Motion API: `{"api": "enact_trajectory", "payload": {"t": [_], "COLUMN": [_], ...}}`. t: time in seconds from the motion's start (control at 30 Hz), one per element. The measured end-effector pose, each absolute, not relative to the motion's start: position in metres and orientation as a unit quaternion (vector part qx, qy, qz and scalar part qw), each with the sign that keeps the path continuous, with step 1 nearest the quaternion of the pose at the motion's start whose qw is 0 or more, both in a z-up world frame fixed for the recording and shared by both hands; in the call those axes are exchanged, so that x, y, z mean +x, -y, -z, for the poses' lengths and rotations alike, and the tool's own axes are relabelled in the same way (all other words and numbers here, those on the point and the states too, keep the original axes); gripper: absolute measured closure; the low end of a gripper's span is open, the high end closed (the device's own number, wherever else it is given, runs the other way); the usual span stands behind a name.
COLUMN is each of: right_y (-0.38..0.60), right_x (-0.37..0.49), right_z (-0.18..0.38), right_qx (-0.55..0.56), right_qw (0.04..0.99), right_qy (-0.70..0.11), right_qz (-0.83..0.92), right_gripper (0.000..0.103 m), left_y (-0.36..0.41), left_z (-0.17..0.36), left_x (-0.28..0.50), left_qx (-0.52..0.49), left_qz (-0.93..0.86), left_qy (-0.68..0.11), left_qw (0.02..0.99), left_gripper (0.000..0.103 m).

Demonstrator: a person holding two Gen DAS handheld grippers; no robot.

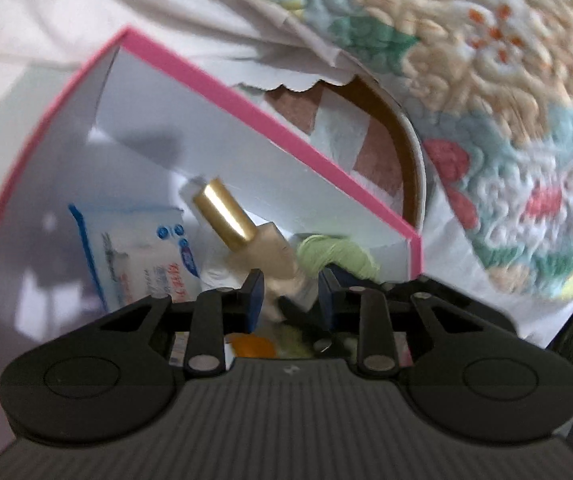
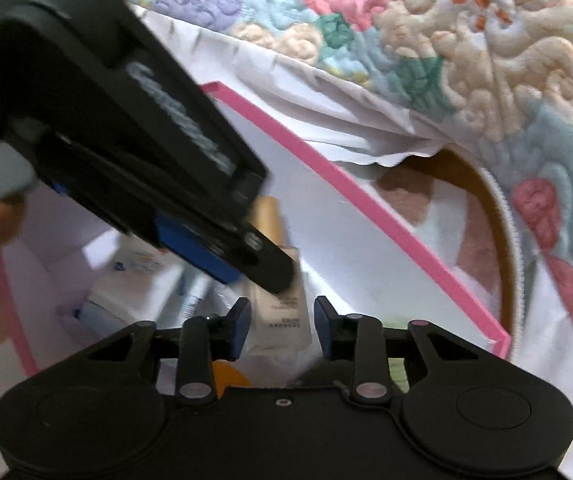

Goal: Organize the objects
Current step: 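Carry the foundation bottle into the pink box and open the left tool, then raise the left tool out of the pink box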

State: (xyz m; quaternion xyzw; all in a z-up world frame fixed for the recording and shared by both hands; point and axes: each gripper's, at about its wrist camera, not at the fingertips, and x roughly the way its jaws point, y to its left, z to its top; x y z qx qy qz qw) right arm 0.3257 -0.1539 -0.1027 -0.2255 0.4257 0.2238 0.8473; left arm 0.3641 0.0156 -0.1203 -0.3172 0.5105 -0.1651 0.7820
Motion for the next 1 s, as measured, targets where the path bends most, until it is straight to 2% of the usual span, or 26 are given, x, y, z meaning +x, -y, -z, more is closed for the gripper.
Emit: {"api": "enact_trajectory", "payload": {"t": [0.27,0.43,0.57,0.8,1.0], "right_y": [0.145,0.152,0.156,0.174,0.180], "right_x": [0.301,0.272,0.249,0.217,0.180], "right_z": [0.078,0.050,0.037,0.003,-0.030], "right_qx": [-0.181,-0.101,-0.067,-0.028,-0.010], "right_qw": [0.879,0.896,0.906,0.908,0.914], "right_qy": [-0.423,-0.414,-0.403,-0.409,-0.396], "right_qz": [-0.127,-0.127,-0.109,-0.086,-0.085], "right_gripper": [0.056,0.050,0.031,0.026,0.023], "left_y": [-0.031,-0.047,-0.052,-0.050,-0.051], "left_z": [0.083,0.052,0.034,-0.001,-0.021], "left_x": [0.320,0.292,0.271,0.231,0.190], "left_qx": [-0.275,-0.231,-0.186,-0.137,-0.100], "left_qz": [0.146,0.124,0.108,0.115,0.118], "left_qy": [-0.502,-0.485,-0.478,-0.469,-0.465], "left_qw": [0.807,0.835,0.852,0.865,0.872], "left_gripper": [0.065,0.063,0.061,0.054,0.053]}}
